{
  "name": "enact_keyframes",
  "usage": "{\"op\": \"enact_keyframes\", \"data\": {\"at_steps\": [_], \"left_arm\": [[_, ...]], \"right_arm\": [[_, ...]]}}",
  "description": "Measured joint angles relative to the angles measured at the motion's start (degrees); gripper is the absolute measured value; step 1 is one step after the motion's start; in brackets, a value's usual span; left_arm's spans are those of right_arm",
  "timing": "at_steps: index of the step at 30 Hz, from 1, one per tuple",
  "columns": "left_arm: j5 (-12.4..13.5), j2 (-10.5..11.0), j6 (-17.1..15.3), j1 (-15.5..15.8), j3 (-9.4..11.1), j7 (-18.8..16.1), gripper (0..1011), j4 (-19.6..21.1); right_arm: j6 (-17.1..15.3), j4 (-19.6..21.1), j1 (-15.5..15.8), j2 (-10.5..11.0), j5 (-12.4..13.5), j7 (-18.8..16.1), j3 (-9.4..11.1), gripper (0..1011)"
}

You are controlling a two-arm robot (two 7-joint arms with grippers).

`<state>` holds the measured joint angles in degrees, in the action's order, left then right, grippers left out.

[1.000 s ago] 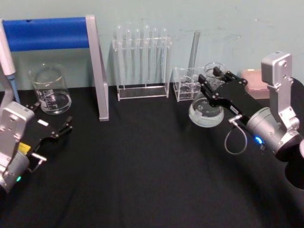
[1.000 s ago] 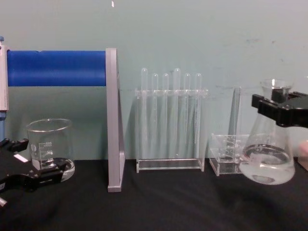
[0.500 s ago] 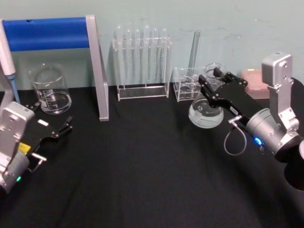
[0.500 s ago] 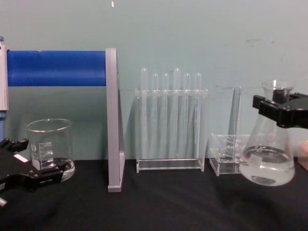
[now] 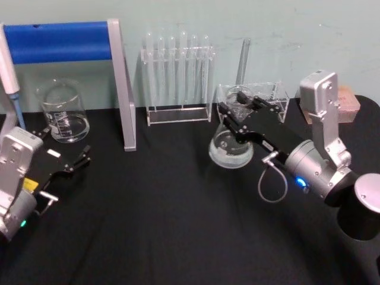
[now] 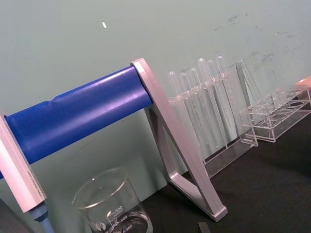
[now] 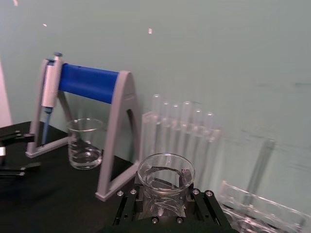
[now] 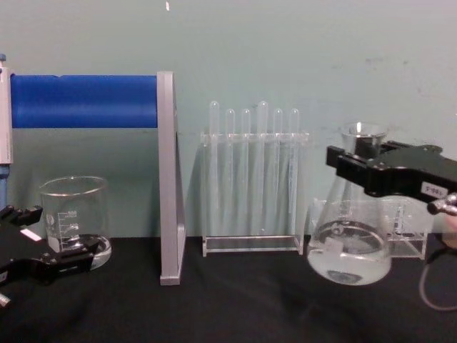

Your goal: Grasp the erlenmeyer flask with one hand, shake it three times, then place it back.

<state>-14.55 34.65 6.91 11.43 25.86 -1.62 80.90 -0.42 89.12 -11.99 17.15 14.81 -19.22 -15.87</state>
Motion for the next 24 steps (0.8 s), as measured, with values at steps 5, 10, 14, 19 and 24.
{"op": "enact_keyframes", "data": {"at_steps": [5, 10, 14, 19, 24], "left_arm": [[0.0, 0.0, 0.0, 0.0, 0.0, 0.0, 1001, 0.0], [0.0, 0.0, 0.0, 0.0, 0.0, 0.0, 1001, 0.0], [0.0, 0.0, 0.0, 0.0, 0.0, 0.0, 1001, 0.0], [0.0, 0.0, 0.0, 0.0, 0.0, 0.0, 1001, 0.0], [0.0, 0.0, 0.0, 0.0, 0.0, 0.0, 1001, 0.0]], "right_arm": [[0.0, 0.2, -0.2, -0.2, 0.4, -0.8, -1.3, 449], [0.0, 0.3, -0.4, -0.2, 0.6, -1.3, -2.2, 449], [0.1, 0.3, -0.6, -0.1, 0.9, -1.6, -2.9, 449], [0.1, 0.1, -0.7, 0.0, 1.1, -1.6, -3.3, 449], [0.1, -0.1, -0.7, 0.1, 1.4, -1.6, -3.6, 449]]}}
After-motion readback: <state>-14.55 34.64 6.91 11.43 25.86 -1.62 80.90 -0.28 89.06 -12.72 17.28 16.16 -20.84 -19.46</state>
